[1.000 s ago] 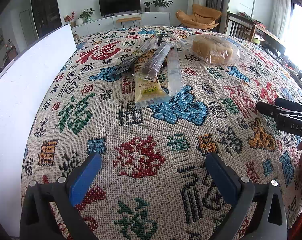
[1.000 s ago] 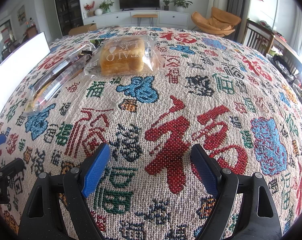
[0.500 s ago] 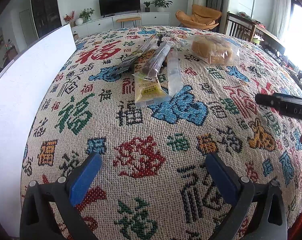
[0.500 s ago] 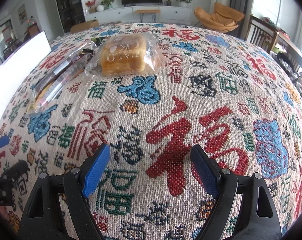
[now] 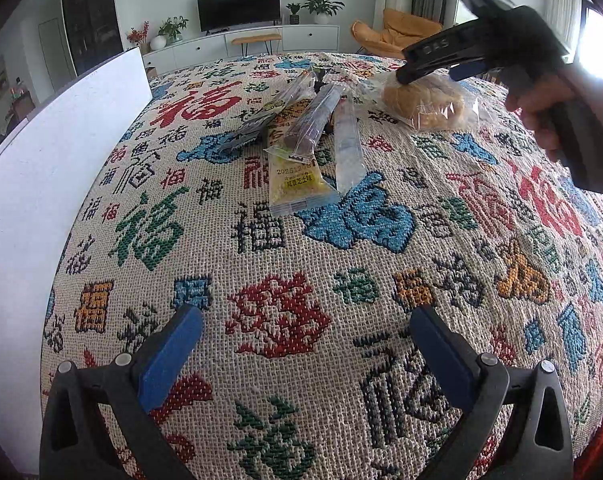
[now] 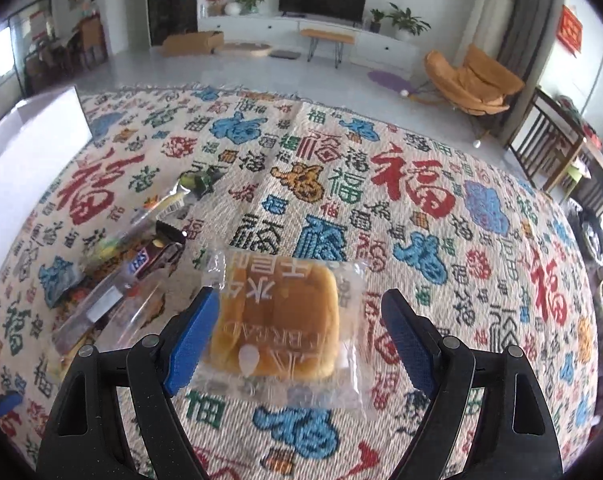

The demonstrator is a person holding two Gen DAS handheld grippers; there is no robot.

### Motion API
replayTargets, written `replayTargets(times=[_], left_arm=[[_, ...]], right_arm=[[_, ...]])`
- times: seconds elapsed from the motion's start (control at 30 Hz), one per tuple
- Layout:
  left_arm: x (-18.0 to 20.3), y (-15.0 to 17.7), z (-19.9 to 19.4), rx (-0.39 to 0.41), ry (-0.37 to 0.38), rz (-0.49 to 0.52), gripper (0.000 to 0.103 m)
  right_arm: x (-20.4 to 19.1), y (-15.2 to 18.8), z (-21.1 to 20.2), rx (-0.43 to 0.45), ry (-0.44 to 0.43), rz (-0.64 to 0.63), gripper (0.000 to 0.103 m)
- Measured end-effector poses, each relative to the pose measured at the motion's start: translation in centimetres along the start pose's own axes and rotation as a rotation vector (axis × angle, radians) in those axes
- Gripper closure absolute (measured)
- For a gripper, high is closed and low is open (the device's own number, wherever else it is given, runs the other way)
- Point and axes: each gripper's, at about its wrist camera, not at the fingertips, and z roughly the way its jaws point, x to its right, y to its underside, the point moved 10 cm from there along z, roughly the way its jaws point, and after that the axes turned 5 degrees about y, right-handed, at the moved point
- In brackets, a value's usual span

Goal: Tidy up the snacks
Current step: 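Reach the right tool to the milk bread bag and close on it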

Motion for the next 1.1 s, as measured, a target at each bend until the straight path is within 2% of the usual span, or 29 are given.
replayTargets(times=[0.07, 0.1, 0.17, 0.27, 0.37, 0.43, 0.47, 0.5, 0.53, 0.63, 0.77, 0.83, 0.9, 1.0, 1.1], left_arm=[[0.0, 0.0, 0.0, 0.000, 0.000, 0.000, 0.000], [0.0, 0.0, 0.0, 0.000, 0.000, 0.000, 0.000], [0.0, 0.0, 0.0, 0.000, 0.000, 0.000, 0.000], [-0.1, 0.0, 0.0, 0.000, 0.000, 0.000, 0.000], [0.0, 0.0, 0.0, 0.000, 0.001, 0.000, 0.000], [-0.1, 0.0, 0.0, 0.000, 0.001, 0.000, 0.000], [-0.1, 0.0, 0.0, 0.000, 0.001, 0.000, 0.000], [-0.1, -0.1, 0.0, 0.000, 0.001, 0.000, 0.000], [-0.1, 0.0, 0.0, 0.000, 0.001, 0.000, 0.000], [0.0, 0.0, 0.0, 0.000, 0.000, 0.000, 0.000], [0.0, 0.0, 0.0, 0.000, 0.000, 0.000, 0.000], [-0.1, -0.1, 0.1, 0.000, 0.000, 0.000, 0.000], [0.0, 0.0, 0.0, 0.000, 0.000, 0.000, 0.000], [0.0, 0.0, 0.0, 0.000, 0.000, 0.000, 0.000], [0.0, -0.1, 0.1, 0.000, 0.000, 0.000, 0.000]], right_arm=[[-1.2, 0.5, 2.2, -0.034, -0.032, -0.007, 0.015], [-1.4, 0.8, 2.9, -0.029, -0.022, -0.001, 0.009], [-1.3, 0.9, 3.4, 0.001, 0.008, 0.019, 0.008], [-0.8, 1.0, 3.7, 0.003, -0.004, 0.046, 0.008], [0.3, 1.3, 4.1, -0.051, -0.095, 0.124, 0.010], [1.0, 1.7, 3.8, -0.080, -0.100, 0.136, 0.012], [1.3, 2.1, 3.5, -0.091, -0.091, 0.128, 0.017], [1.4, 2.3, 2.7, -0.077, -0.089, 0.114, 0.024], [1.5, 2.7, 1.7, -0.058, -0.091, 0.101, 0.026], [2.0, 5.1, -1.4, -0.018, -0.098, 0.095, 0.026], [1.9, 10.4, -6.0, 0.078, -0.032, -0.017, 0.026], [1.5, 12.8, -7.1, 0.113, -0.013, -0.069, 0.024], [1.4, 14.1, -6.9, 0.132, -0.005, -0.078, 0.016], [2.2, 14.4, -6.5, 0.164, -0.033, 0.011, 0.011], [2.7, 14.1, -5.6, 0.134, -0.068, 0.056, 0.006]])
